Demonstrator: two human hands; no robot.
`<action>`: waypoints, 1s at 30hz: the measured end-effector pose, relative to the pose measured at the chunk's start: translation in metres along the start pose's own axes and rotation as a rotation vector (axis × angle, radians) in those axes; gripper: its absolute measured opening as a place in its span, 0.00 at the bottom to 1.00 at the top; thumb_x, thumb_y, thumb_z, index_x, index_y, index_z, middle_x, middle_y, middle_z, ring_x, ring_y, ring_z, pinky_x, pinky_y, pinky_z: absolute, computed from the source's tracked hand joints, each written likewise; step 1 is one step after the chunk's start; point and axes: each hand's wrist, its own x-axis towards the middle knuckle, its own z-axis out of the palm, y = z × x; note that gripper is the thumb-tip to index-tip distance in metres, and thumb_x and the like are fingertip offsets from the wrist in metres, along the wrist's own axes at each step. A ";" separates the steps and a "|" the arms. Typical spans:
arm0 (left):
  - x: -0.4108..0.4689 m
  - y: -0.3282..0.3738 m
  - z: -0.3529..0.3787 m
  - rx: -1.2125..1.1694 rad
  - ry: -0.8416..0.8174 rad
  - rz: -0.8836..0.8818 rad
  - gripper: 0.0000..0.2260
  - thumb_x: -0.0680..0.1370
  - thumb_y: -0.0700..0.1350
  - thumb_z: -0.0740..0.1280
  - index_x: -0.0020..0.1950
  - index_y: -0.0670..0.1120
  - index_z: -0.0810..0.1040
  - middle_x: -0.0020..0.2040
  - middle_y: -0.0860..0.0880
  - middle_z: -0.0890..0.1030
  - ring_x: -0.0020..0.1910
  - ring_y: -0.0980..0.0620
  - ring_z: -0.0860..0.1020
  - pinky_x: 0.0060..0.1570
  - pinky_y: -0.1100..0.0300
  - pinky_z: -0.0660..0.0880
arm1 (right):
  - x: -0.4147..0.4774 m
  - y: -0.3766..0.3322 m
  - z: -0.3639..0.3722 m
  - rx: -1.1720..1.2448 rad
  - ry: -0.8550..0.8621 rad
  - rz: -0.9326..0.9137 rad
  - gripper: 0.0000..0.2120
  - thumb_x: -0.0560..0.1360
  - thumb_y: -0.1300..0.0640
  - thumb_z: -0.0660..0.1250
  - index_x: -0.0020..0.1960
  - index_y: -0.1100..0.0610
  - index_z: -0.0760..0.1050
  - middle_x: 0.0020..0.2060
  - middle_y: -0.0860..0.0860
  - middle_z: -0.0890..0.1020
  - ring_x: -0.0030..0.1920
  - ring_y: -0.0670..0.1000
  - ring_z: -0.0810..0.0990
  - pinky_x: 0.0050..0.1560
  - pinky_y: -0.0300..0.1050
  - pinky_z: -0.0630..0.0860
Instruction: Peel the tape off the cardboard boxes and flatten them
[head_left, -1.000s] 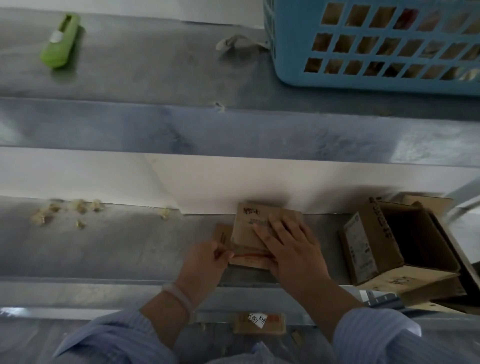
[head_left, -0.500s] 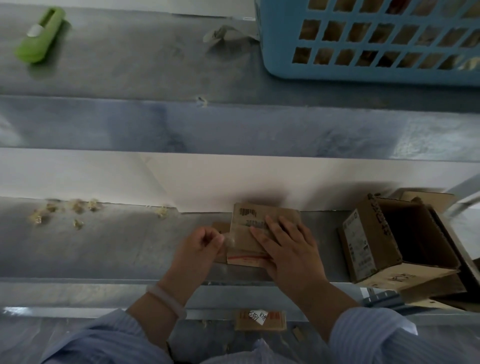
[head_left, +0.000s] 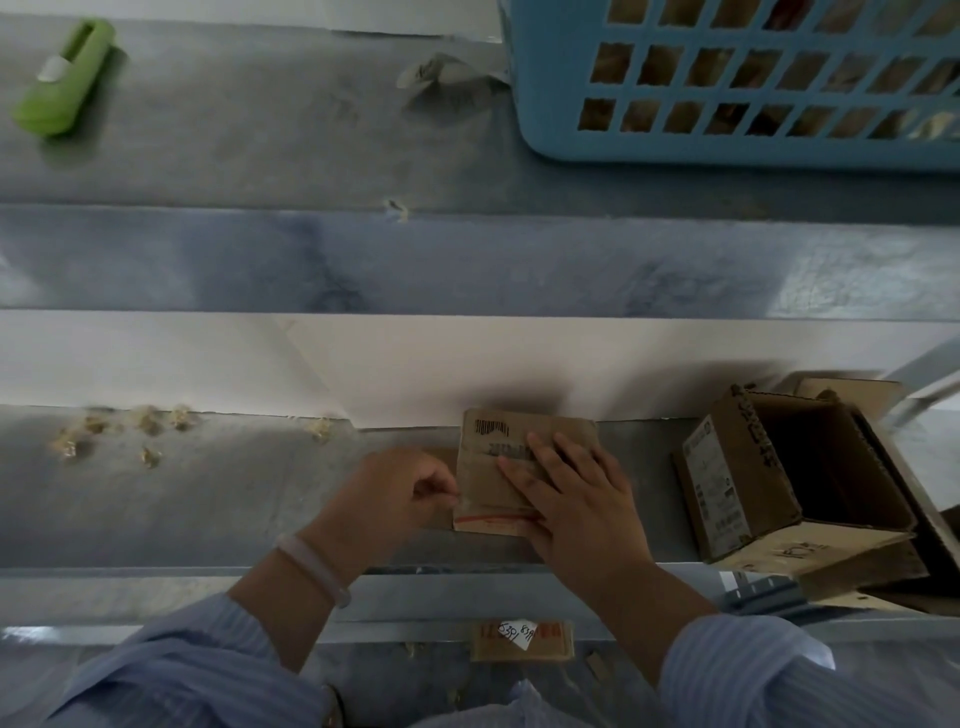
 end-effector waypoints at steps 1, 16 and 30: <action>0.000 0.000 0.000 0.059 0.012 0.057 0.03 0.73 0.42 0.74 0.42 0.49 0.82 0.35 0.60 0.77 0.43 0.62 0.77 0.37 0.74 0.69 | 0.000 0.000 0.000 0.001 0.005 -0.001 0.27 0.71 0.41 0.59 0.70 0.40 0.69 0.68 0.50 0.75 0.67 0.57 0.73 0.66 0.59 0.65; 0.004 0.006 0.009 -0.037 0.275 0.039 0.07 0.76 0.46 0.66 0.46 0.49 0.85 0.45 0.59 0.81 0.48 0.63 0.77 0.46 0.75 0.71 | -0.004 -0.001 0.002 0.004 0.027 -0.014 0.27 0.71 0.42 0.60 0.70 0.40 0.68 0.69 0.50 0.74 0.68 0.57 0.73 0.66 0.60 0.63; 0.007 -0.008 0.010 0.099 0.112 0.019 0.06 0.73 0.44 0.73 0.46 0.54 0.80 0.45 0.57 0.80 0.44 0.60 0.76 0.43 0.67 0.71 | -0.006 0.002 0.001 0.050 0.049 -0.033 0.26 0.70 0.41 0.63 0.68 0.38 0.71 0.68 0.47 0.75 0.68 0.55 0.73 0.66 0.60 0.67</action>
